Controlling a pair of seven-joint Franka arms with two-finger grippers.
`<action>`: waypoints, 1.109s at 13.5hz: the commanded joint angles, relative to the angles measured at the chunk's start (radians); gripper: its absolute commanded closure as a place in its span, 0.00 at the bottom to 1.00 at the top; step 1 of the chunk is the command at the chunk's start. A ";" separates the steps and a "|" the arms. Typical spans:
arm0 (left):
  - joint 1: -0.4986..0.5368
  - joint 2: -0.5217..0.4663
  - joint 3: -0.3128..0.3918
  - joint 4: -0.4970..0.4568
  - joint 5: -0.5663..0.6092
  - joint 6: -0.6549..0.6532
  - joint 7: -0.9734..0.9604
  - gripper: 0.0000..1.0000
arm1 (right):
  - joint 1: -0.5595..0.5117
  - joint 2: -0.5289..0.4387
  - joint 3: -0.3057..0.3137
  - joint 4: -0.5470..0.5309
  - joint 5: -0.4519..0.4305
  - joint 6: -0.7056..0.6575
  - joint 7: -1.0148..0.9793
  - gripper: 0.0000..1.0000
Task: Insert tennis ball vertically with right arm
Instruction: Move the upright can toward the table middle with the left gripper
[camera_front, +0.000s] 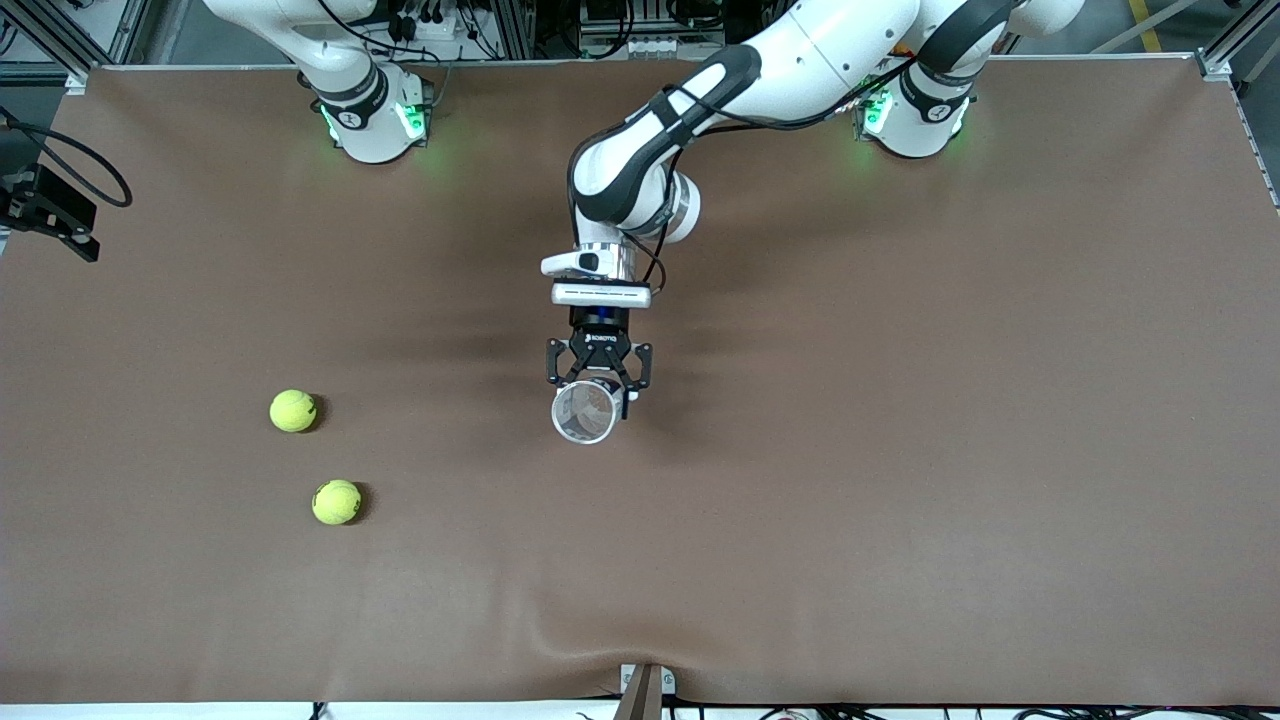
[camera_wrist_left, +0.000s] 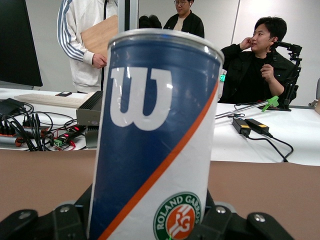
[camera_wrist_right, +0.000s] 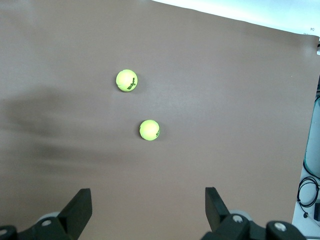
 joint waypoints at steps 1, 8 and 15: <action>-0.009 0.030 0.001 0.023 0.081 -0.046 -0.042 0.22 | 0.018 -0.002 -0.009 0.012 -0.005 -0.012 -0.008 0.00; -0.029 0.076 0.001 0.025 0.171 -0.144 -0.074 0.22 | 0.018 -0.002 -0.009 0.012 -0.005 -0.015 -0.010 0.00; -0.049 0.119 0.002 0.025 0.243 -0.224 -0.176 0.22 | 0.036 -0.002 -0.009 0.012 -0.008 -0.019 -0.010 0.00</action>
